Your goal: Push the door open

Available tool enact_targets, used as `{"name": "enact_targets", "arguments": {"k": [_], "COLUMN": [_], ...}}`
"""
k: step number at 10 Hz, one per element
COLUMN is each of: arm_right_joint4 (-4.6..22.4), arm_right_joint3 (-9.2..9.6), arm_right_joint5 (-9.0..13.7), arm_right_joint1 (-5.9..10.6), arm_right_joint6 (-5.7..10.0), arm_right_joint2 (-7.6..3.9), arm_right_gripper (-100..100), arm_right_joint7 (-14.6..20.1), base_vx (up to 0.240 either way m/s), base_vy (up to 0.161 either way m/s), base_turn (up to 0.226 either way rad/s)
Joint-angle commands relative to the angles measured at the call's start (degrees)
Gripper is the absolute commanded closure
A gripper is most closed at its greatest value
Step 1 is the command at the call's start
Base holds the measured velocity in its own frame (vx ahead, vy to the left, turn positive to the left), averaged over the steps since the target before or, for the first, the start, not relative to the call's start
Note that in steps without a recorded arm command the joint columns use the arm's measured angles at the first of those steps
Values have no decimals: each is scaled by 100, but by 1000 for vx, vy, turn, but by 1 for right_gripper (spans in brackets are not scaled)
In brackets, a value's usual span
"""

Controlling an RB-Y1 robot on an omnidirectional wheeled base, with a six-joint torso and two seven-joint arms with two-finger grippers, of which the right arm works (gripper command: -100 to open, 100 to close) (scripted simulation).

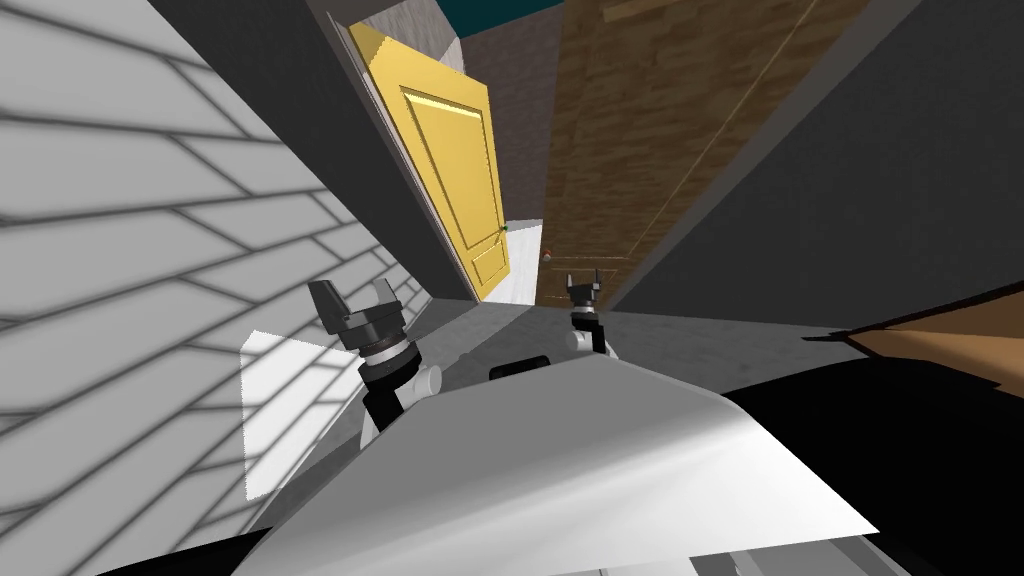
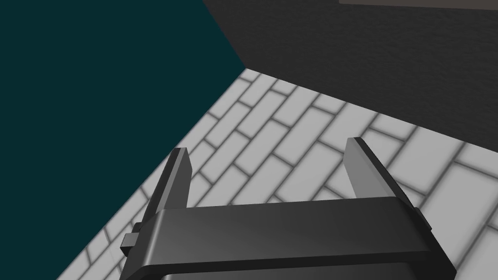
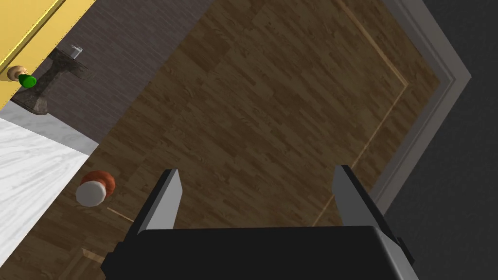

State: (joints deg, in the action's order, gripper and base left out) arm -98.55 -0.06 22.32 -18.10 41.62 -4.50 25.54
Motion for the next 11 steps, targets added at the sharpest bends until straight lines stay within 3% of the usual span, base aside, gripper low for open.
{"name": "enact_targets", "arguments": {"k": [1, 9, 10, 11], "arm_right_joint4": [270, 1628, 1628, 1794], "arm_right_joint3": [-4, -2, -2, -1], "arm_right_joint5": [127, 725, 725, 799], "arm_right_joint1": [106, 562, 562, 618], "arm_right_joint6": [38, 319, 319, 353], "arm_right_joint2": [-1, 12, 12, 19], "arm_right_gripper": [-100, -100, -100, -100], "arm_right_joint7": [188, 1102, 1102, 1213], "base_vx": [93, 92, 60, 42], "base_vy": [-46, -49, -35, -28], "base_turn": [91, 82, 24, 42]}}
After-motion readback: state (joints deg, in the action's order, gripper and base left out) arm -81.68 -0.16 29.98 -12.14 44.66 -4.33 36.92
